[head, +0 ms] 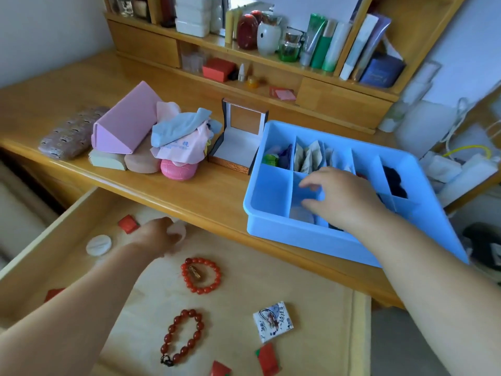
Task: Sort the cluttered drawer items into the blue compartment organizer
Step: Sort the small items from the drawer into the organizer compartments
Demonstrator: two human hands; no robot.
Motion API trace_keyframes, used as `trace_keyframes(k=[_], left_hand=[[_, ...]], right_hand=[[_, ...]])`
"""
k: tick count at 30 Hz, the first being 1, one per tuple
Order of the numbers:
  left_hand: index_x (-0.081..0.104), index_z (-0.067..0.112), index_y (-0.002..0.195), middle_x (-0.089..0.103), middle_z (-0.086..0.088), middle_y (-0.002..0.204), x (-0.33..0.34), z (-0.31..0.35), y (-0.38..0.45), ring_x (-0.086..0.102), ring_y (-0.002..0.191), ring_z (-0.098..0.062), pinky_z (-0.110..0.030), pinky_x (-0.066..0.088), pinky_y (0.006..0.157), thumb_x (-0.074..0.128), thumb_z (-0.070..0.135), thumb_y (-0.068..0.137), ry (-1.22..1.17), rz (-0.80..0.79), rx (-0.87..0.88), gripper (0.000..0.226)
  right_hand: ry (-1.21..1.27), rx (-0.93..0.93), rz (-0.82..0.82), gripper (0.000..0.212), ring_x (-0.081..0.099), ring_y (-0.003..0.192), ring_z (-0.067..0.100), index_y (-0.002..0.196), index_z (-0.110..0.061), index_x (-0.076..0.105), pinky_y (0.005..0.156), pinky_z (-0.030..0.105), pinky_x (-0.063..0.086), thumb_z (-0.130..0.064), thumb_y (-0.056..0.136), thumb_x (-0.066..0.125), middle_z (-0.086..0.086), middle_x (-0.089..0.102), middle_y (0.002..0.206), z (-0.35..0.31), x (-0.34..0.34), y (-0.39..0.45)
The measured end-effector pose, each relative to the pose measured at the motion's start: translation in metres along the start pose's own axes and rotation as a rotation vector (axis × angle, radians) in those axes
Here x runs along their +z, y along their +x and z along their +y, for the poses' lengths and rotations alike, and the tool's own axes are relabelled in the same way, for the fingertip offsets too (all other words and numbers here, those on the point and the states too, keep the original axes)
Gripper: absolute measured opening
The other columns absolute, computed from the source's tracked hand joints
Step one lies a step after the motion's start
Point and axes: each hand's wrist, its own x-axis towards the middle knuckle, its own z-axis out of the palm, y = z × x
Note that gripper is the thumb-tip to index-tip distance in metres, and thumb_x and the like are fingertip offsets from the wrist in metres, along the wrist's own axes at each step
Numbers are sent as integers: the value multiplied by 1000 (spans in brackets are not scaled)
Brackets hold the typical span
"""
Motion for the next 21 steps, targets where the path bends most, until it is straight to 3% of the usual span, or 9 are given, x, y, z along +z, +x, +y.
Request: trace_keyframes(k=[2,4,6,9,11,12,15,18,21], left_hand=[[61,6,90,69,-10,69,-2,-1,-27,69,64,-25,-29,56,61,56,18,93,-311,-11,-45,14],[63,-2,97,70,-12,70,-6,2,-66,69,64,-22,-28,59,62,57,8,93,-778,-65,-70,13],[61,-4,107,70,-16,79,-12,14,-110,69,66,-19,-24,58,63,60,7,89,-1143,-205,19,21],[53,-6,111,66,-20,84,-11,45,-165,68,70,-20,-26,58,64,69,8,80,-1426,-381,198,37],[55,-2,106,68,-15,80,-8,68,-188,68,68,-19,-27,58,64,74,8,73,-1463,-406,291,39],[58,2,99,68,-13,78,-7,78,-195,68,66,-19,-27,58,64,77,8,70,-1465,-395,326,35],[63,9,91,65,-10,76,-5,90,-204,63,63,-18,-24,54,61,76,20,71,-1385,-266,352,27],[63,7,99,63,-10,82,5,71,-197,60,66,-17,-26,55,66,62,14,87,-1166,-136,273,14],[62,9,101,65,-12,86,20,33,-188,61,65,-18,-31,54,68,56,5,93,-1013,-81,122,11]], right_hand=[[205,-37,351,17,43,77,3,101,-24,67,66,24,33,-28,85,66,-10,61,92,-4,-2,-21],[350,-172,586,8,39,68,0,89,-19,68,64,18,36,-22,84,63,-12,61,78,-17,-1,-48],[556,-236,522,6,46,59,4,83,-21,67,60,14,37,-24,82,62,-14,61,73,-40,6,-75],[962,-122,67,18,51,54,8,94,-35,64,60,18,44,-42,79,71,-13,65,85,-75,22,-102],[1111,-49,-151,17,58,60,10,93,-40,65,63,24,49,-39,79,73,-12,69,83,-87,31,-112],[1105,-48,-143,9,58,59,8,88,-39,67,62,23,49,-35,81,71,-12,68,74,-88,31,-115],[988,-45,17,9,53,53,-1,80,-35,68,56,16,44,-32,87,63,-10,59,55,-71,13,-112],[721,10,157,16,57,64,10,88,-23,64,63,31,45,-30,94,51,-1,60,65,-33,-19,-85],[466,66,201,11,53,79,18,102,-24,58,62,29,37,-26,92,55,-8,57,78,2,-41,-47]])
